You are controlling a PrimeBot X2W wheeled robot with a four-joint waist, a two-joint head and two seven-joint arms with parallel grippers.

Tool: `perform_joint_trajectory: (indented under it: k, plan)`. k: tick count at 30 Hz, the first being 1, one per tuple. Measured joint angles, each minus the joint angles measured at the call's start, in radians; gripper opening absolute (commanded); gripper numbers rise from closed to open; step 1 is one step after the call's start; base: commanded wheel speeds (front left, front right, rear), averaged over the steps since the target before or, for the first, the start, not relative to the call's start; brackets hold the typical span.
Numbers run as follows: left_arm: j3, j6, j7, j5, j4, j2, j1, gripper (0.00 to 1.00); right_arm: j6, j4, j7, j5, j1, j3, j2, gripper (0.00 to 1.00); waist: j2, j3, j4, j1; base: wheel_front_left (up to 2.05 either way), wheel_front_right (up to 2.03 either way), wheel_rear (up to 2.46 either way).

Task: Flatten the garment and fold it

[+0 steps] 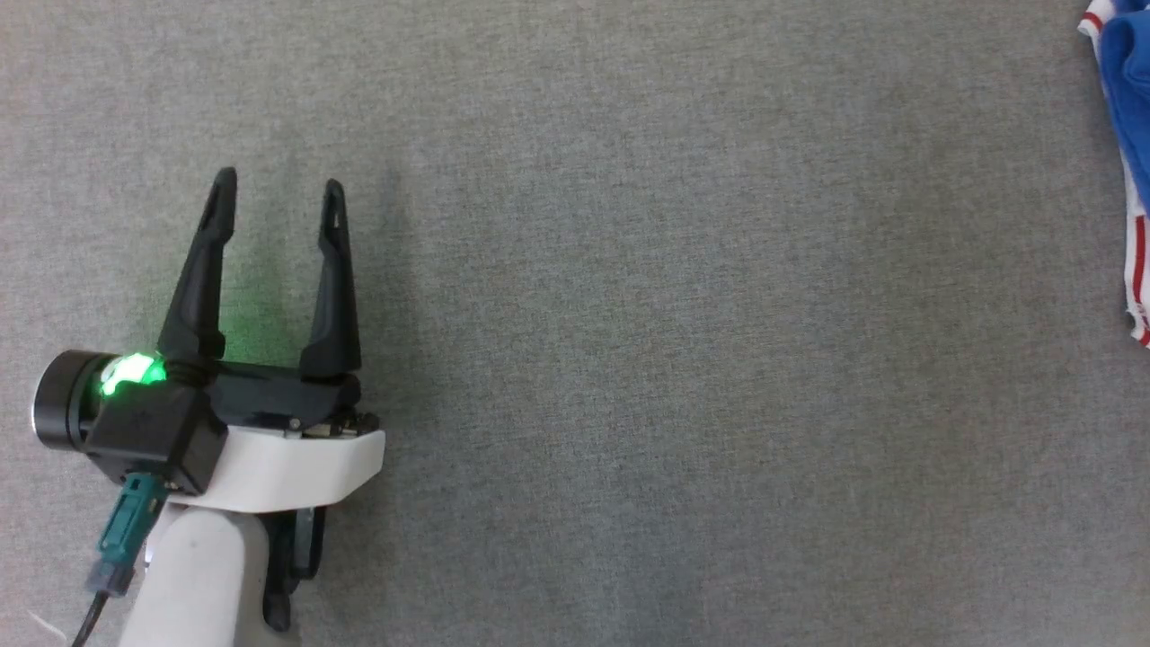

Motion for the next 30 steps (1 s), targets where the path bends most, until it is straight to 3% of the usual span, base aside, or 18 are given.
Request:
perform_joint_trajectory:
  k: [1,2,3,11,17,30]
  plan:
    - [0.001,0.005,0.000,-0.002,-0.003,-0.002,0.000,1.00,0.000,0.010,-0.006,-0.002,-0.007,-0.001,0.001,0.45,0.0000,0.001,0.001,0.0000,0.00,0.00,0.00]
    - [0.001,0.006,0.000,-0.005,-0.007,-0.002,0.000,1.00,0.000,0.015,-0.012,-0.008,-0.013,-0.002,0.002,0.85,0.0000,0.001,0.000,0.0000,0.00,0.00,0.00]
    - [0.002,0.006,0.000,-0.011,-0.010,-0.002,0.000,1.00,0.000,0.019,-0.019,-0.015,-0.016,-0.002,0.003,1.00,-0.0001,0.000,0.000,0.0001,0.00,0.00,0.00]
    - [-0.003,0.006,-0.008,-0.016,-0.012,0.000,0.001,1.00,0.000,0.062,-0.060,-0.033,-0.026,-0.007,0.029,1.00,0.0000,-0.043,-0.004,0.0000,0.00,0.00,0.00]
    - [-0.004,0.016,-0.021,-0.010,0.012,-0.005,0.017,1.00,0.000,0.043,-0.116,-0.014,0.016,-0.029,0.085,1.00,0.0000,-0.110,-0.006,-0.0001,0.00,0.00,0.00]
    - [0.022,0.033,-0.037,-0.075,0.091,-0.045,0.172,1.00,0.000,-0.162,-0.212,0.084,0.303,0.037,0.293,1.00,0.0000,-0.328,0.005,-0.0003,0.00,0.00,0.00]
